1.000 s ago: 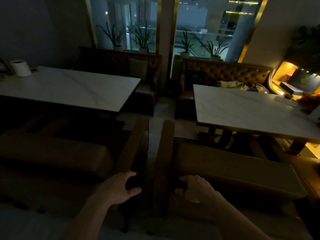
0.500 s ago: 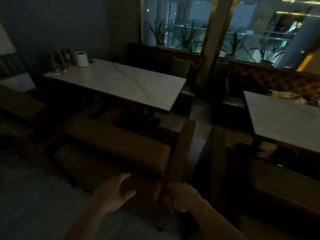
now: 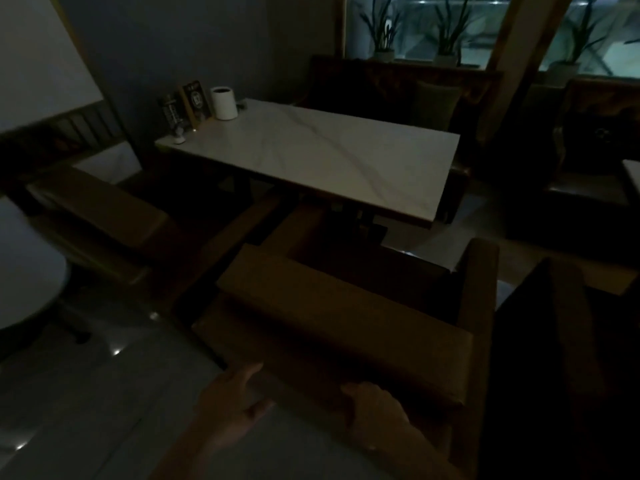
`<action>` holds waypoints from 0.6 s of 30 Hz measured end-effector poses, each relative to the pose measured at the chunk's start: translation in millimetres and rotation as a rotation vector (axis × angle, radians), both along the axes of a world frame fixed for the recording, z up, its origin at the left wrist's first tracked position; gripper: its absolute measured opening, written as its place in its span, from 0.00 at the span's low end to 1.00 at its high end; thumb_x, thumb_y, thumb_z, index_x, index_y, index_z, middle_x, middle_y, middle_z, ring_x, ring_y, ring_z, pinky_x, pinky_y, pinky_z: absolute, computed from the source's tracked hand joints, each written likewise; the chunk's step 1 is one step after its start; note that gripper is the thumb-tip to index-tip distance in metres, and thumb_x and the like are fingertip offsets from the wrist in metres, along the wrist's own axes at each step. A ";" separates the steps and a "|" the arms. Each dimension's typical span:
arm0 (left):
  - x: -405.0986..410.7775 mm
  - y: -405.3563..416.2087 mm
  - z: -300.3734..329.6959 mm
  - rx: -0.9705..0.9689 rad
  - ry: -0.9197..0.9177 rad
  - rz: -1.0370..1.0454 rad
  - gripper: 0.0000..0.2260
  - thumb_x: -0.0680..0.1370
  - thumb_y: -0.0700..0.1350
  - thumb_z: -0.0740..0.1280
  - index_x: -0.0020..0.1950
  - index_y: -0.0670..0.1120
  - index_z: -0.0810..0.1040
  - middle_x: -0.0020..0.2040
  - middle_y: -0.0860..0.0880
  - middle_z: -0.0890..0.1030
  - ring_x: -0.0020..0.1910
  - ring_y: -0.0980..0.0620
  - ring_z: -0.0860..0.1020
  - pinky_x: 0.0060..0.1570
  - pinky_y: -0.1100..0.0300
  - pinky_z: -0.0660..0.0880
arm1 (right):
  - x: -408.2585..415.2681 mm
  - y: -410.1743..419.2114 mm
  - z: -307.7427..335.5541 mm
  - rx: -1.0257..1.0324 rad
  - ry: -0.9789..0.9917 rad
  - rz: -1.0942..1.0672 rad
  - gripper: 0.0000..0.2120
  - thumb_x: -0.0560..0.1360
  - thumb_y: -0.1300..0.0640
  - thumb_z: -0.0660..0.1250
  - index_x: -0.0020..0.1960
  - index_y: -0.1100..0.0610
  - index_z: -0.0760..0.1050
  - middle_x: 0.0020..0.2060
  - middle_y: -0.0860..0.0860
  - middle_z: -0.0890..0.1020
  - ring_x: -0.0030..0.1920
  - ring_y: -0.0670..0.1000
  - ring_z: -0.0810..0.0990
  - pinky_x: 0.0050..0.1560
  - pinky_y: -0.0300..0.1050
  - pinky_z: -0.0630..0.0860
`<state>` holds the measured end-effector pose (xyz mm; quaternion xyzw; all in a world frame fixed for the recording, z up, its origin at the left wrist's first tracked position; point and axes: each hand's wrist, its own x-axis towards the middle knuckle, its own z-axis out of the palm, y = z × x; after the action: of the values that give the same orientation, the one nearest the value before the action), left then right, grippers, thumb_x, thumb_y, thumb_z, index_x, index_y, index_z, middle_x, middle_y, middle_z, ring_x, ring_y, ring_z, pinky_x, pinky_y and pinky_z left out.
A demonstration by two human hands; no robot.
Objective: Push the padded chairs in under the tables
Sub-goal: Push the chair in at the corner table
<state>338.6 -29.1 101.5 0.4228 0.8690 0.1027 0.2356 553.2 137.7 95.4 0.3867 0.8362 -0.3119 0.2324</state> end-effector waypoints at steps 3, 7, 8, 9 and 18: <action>-30.3 7.7 -3.7 -0.016 0.013 -0.015 0.44 0.61 0.75 0.52 0.75 0.57 0.63 0.71 0.52 0.71 0.70 0.51 0.69 0.66 0.58 0.67 | -18.9 -0.9 -13.0 0.027 -0.014 -0.060 0.31 0.75 0.40 0.62 0.76 0.43 0.62 0.72 0.52 0.69 0.70 0.55 0.69 0.70 0.54 0.67; -60.0 21.8 -13.5 -0.041 0.032 -0.106 0.40 0.67 0.72 0.60 0.76 0.57 0.62 0.73 0.53 0.68 0.72 0.51 0.66 0.67 0.58 0.64 | -29.5 -4.2 -32.5 0.123 -0.063 -0.155 0.33 0.74 0.35 0.59 0.76 0.43 0.59 0.72 0.53 0.67 0.71 0.58 0.66 0.71 0.55 0.65; -68.2 27.1 -19.0 -0.052 0.045 -0.139 0.38 0.68 0.70 0.60 0.76 0.57 0.62 0.74 0.52 0.67 0.72 0.51 0.65 0.67 0.57 0.64 | -30.5 -5.1 -37.0 0.149 -0.066 -0.175 0.33 0.74 0.35 0.58 0.77 0.43 0.57 0.73 0.53 0.66 0.73 0.59 0.64 0.71 0.56 0.63; -76.5 32.4 -25.8 -0.057 0.055 -0.173 0.38 0.69 0.69 0.61 0.76 0.57 0.61 0.75 0.52 0.66 0.73 0.50 0.64 0.68 0.55 0.64 | -31.2 -7.6 -41.3 0.167 -0.070 -0.199 0.34 0.75 0.35 0.58 0.78 0.43 0.55 0.74 0.53 0.64 0.74 0.59 0.62 0.73 0.57 0.62; -128.7 70.1 -83.8 -0.080 0.194 -0.519 0.39 0.73 0.68 0.64 0.78 0.60 0.51 0.80 0.51 0.53 0.78 0.46 0.51 0.73 0.48 0.53 | -43.2 -35.4 -81.0 0.262 -0.126 -0.440 0.44 0.75 0.33 0.61 0.79 0.42 0.38 0.80 0.58 0.43 0.79 0.63 0.41 0.77 0.64 0.50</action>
<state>209.9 41.0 17.8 0.6293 0.7536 -0.0363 0.1865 510.0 102.3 14.4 0.6049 0.7489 -0.2193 0.1585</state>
